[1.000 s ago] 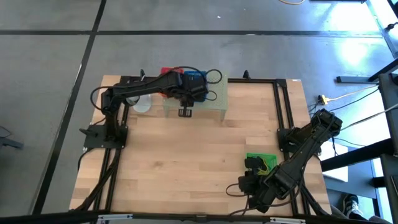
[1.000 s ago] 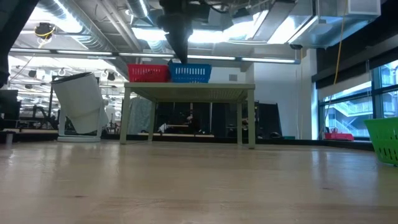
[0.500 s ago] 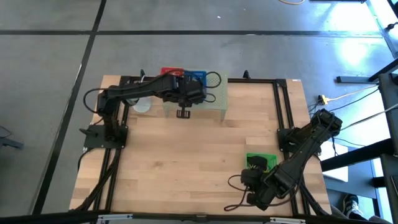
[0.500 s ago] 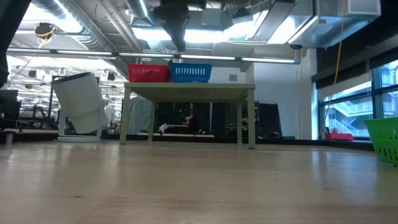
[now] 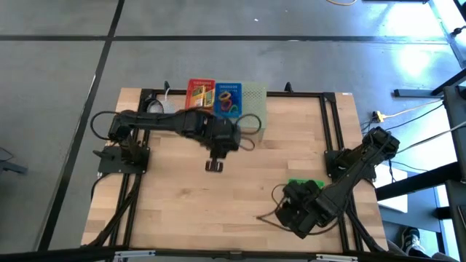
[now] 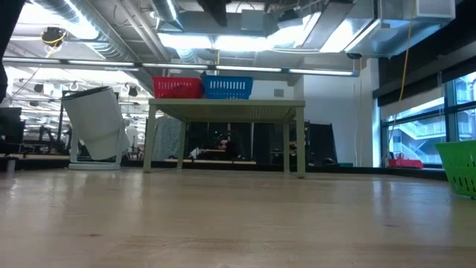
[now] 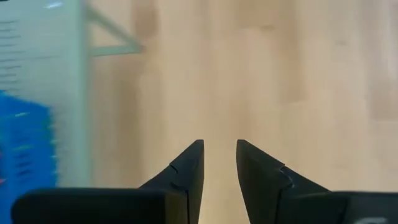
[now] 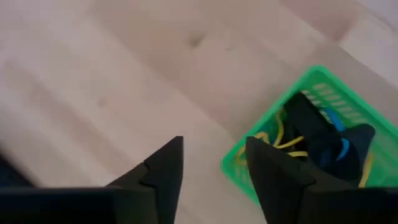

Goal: Pick & Place Office Desk Supplies
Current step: Put the green bin on the shelf

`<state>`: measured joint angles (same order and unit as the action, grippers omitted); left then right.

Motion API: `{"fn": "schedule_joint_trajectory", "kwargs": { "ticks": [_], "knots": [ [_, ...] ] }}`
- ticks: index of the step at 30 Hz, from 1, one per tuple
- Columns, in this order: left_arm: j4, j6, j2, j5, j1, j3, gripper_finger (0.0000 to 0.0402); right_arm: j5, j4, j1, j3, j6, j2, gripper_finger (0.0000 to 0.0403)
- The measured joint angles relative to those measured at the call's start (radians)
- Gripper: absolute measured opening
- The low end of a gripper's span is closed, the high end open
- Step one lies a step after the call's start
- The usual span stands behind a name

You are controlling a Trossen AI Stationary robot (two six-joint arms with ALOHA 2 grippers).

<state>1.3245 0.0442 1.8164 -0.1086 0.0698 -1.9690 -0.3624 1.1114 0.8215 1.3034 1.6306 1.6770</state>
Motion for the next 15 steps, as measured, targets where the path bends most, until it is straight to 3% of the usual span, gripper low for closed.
{"fn": "schedule_joint_trajectory", "kwargs": {
  "ticks": [4,10,15],
  "knots": [
    [-0.001,-0.089,0.000,0.023,0.083,0.000,0.0086,-0.024,-0.022,-0.014,-0.079,0.172,0.000,0.0189],
    [0.068,-0.163,0.000,0.022,0.187,0.000,0.0086,-0.028,-0.041,-0.022,-0.219,0.359,0.001,0.0186],
    [0.099,-0.163,0.000,-0.028,0.241,0.000,0.0086,-0.043,-0.055,-0.041,-0.264,0.404,0.001,0.0174]
  ]
}}
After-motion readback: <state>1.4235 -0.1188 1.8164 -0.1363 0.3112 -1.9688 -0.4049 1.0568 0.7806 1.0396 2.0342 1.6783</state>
